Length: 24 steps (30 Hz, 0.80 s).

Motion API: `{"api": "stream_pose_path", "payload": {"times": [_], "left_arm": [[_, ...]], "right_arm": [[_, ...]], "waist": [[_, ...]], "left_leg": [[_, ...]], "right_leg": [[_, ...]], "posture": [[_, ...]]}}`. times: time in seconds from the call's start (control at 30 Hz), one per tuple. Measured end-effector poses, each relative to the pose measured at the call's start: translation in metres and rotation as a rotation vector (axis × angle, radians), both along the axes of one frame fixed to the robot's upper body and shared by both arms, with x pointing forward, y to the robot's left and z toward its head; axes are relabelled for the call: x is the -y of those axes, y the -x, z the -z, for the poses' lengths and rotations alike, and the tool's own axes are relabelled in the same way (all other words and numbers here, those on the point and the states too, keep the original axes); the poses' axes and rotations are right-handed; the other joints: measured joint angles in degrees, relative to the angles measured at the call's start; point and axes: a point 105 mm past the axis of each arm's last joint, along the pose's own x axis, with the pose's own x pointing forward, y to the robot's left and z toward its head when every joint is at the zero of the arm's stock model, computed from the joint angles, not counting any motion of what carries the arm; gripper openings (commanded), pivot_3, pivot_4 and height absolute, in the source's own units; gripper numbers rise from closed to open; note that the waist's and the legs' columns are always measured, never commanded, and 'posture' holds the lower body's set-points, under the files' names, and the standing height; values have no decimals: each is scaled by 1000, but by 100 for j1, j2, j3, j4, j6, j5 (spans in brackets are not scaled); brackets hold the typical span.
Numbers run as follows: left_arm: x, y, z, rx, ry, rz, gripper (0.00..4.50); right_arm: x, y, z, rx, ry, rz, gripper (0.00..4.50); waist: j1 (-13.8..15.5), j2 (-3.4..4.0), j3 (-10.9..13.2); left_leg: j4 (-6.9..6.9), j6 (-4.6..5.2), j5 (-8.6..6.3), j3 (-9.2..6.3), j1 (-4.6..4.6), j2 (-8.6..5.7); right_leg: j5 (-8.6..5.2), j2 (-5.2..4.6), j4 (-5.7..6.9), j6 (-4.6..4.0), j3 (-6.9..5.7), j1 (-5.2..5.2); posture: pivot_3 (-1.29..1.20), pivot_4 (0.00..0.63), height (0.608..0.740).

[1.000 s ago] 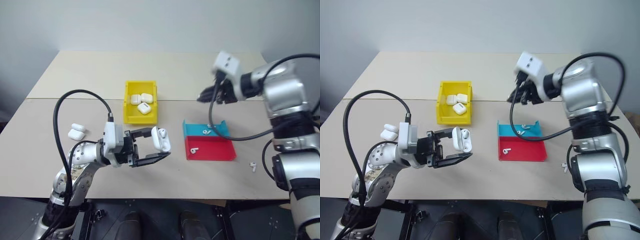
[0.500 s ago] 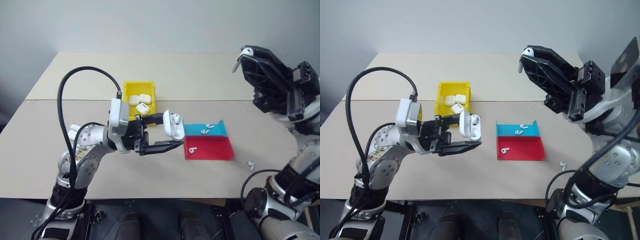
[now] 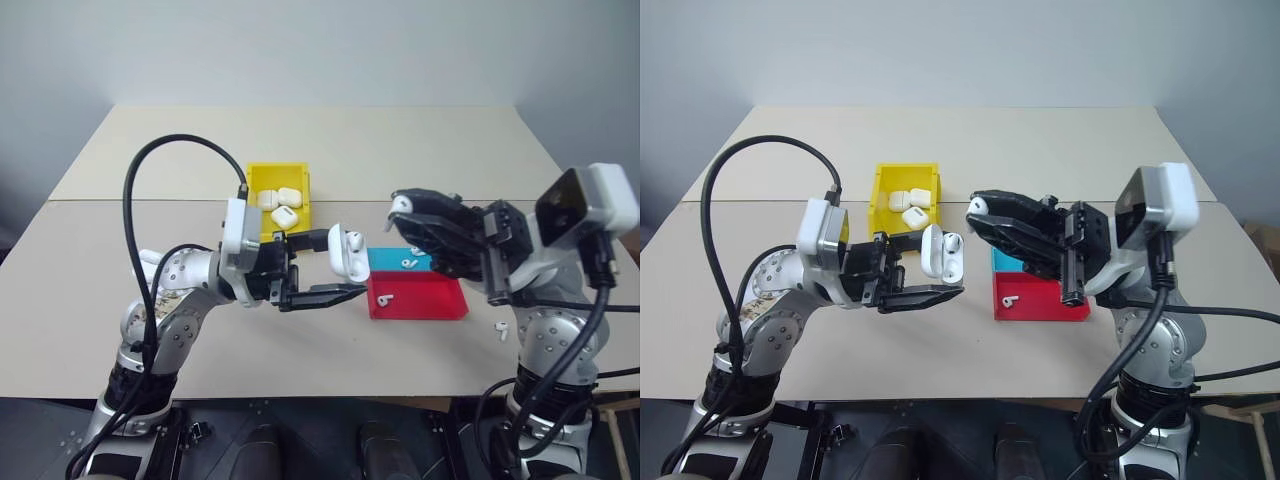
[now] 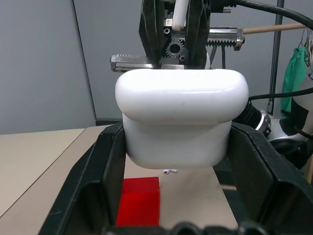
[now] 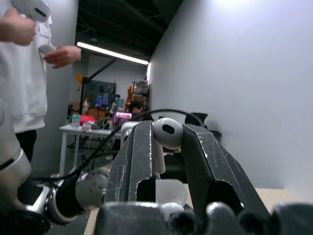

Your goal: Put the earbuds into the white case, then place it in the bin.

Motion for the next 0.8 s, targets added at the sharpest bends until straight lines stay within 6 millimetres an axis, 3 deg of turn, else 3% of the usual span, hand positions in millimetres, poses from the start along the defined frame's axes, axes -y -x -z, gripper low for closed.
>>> {"api": "stream_pose_path", "payload": {"times": [0.33,0.8], "left_arm": [[0,-1,-1,23,8,-11,2785],[1,-4,2,24,9,-28,2785]], "right_arm": [[-3,0,22,-67,76,2,672],[-8,3,26,-65,87,0,672]], "waist": [[4,0,0],[12,-1,0]], "left_leg": [[1,0,0,0,-1,0],[1,0,0,0,0,0]], "right_leg": [[0,0,-1,0,0,0],[0,0,-1,1,0,1]], "posture": [[0,150,740],[0,150,740]]}}
